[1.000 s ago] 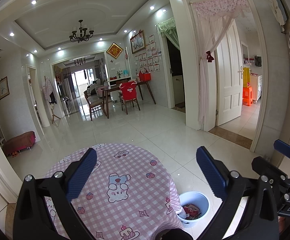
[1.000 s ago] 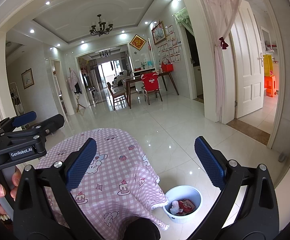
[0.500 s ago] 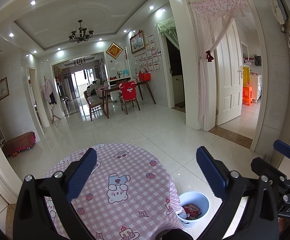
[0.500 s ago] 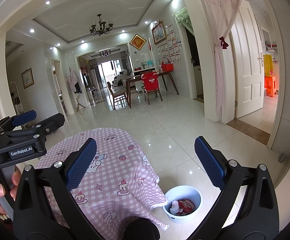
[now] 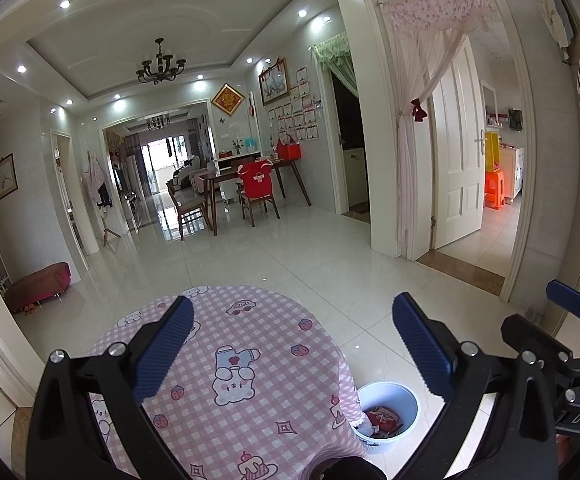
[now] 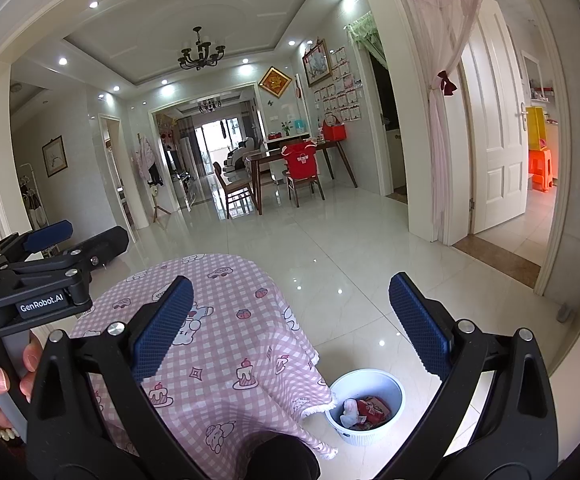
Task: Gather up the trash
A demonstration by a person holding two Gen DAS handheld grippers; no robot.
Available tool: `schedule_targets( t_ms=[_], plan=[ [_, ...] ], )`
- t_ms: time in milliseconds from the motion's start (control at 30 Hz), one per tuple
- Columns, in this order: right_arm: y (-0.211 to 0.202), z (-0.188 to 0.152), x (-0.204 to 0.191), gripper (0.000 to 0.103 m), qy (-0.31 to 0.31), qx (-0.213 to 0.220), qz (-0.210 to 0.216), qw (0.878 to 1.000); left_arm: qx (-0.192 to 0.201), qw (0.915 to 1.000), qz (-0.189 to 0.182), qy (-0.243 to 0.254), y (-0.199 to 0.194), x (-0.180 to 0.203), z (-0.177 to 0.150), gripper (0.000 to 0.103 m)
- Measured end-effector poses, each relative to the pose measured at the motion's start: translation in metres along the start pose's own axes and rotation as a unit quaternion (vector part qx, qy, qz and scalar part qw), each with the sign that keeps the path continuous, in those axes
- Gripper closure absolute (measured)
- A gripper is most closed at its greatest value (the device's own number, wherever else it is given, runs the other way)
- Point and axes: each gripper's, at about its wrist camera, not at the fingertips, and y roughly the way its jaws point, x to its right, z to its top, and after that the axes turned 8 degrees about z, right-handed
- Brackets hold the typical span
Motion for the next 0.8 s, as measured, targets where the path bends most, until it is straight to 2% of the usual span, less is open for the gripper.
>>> schedule_targets(
  t_ms=[800],
  plan=[
    [0.0026, -0.0085, 0.0002, 0.007, 0.007, -0.005, -0.002, 1.000, -0.004, 1.0000, 0.000, 0.001, 0.0052, -0.0027, -0.0040, 0.005]
  ],
)
